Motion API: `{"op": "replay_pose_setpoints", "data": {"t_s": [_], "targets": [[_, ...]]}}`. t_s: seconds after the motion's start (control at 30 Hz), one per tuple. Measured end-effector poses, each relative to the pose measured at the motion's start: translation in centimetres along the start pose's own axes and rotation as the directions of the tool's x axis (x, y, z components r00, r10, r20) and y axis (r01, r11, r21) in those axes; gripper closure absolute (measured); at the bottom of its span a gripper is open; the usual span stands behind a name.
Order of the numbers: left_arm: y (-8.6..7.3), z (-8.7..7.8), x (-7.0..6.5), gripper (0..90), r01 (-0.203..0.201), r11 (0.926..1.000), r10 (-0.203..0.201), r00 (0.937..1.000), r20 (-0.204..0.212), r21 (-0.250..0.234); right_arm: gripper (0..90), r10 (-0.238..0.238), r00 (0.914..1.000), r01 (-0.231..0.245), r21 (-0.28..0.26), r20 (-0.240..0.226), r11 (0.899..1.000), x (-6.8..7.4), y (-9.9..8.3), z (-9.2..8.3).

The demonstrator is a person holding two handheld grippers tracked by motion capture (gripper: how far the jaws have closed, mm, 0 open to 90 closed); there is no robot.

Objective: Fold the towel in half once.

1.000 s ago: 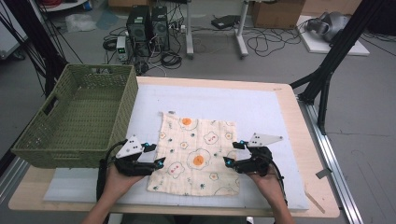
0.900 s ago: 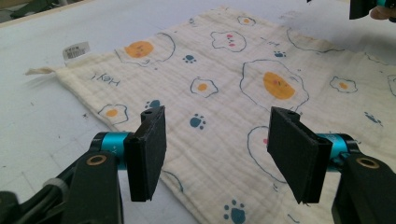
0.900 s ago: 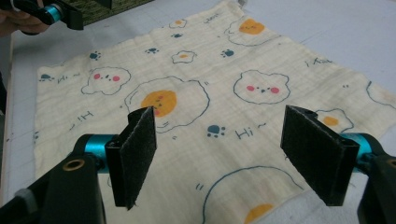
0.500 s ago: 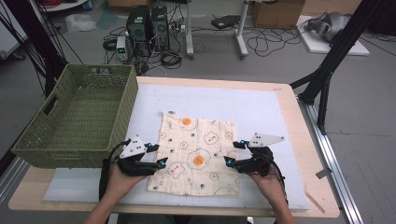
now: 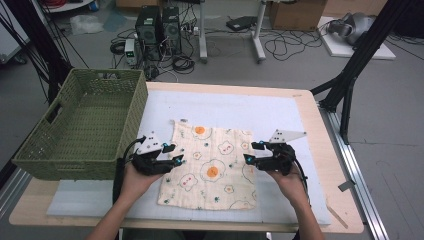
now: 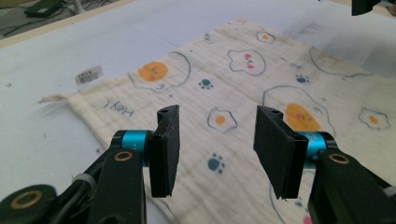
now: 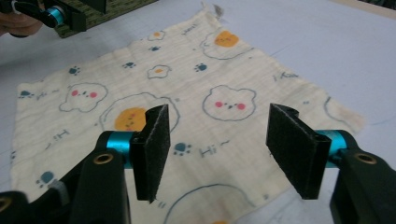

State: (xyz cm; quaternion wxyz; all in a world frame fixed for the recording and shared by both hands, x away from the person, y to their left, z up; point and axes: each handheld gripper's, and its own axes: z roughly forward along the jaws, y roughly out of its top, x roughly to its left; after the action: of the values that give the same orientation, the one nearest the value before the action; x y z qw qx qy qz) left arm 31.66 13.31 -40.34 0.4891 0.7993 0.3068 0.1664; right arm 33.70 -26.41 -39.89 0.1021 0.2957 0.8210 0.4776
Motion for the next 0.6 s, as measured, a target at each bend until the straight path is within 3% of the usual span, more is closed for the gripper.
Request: {"op": "replay_pose_setpoints", "data": {"t_s": [0.13, 0.2, 0.27, 0.33, 0.47, 0.53, 0.6], "targets": [[1.3, 1.0, 0.7, 53.6, 0.013, 0.9999, -0.013, 0.9996, -0.026, -0.008, 43.7, -0.004, 0.9997, 0.004, 0.014, 0.022, 1.000, -1.4, 1.6, 0.1], [1.5, 1.5, 1.3, 54.4, 0.023, 0.9996, -0.024, 0.9978, -0.062, -0.017, 44.7, -0.004, 0.9994, 0.004, 0.011, 0.034, 1.000, -2.0, 2.3, 0.2], [1.5, 2.3, 2.1, 54.0, 0.049, 0.9987, -0.048, 0.9925, -0.112, 0.012, 45.3, 0.003, 0.9989, -0.004, 0.018, 0.047, 1.000, -2.6, 2.6, 0.5], [1.0, 2.9, 2.9, 54.3, 0.090, 0.9957, -0.086, 0.9885, -0.124, 0.024, 46.7, 0.014, 0.9983, -0.016, 0.032, 0.057, 0.999, -3.0, 2.4, 1.0], [0.3, 3.9, 3.8, 57.6, 0.100, 0.9927, -0.087, 0.9816, -0.170, 0.067, 49.7, 0.039, 0.9973, -0.043, 0.060, 0.062, 0.997, -3.8, 1.8, 2.0], [0.1, 4.2, 4.2, 57.9, 0.124, 0.9897, -0.109, 0.9774, -0.181, 0.072, 50.4, 0.042, 0.9966, -0.047, 0.070, 0.071, 0.996, -4.3, 1.5, 2.5], [-0.1, 4.5, 4.3, 57.8, 0.112, 0.9903, -0.094, 0.9759, -0.197, 0.082, 51.5, 0.051, 0.9957, -0.057, 0.075, 0.078, 0.996, -4.7, 1.3, 3.0]]}}
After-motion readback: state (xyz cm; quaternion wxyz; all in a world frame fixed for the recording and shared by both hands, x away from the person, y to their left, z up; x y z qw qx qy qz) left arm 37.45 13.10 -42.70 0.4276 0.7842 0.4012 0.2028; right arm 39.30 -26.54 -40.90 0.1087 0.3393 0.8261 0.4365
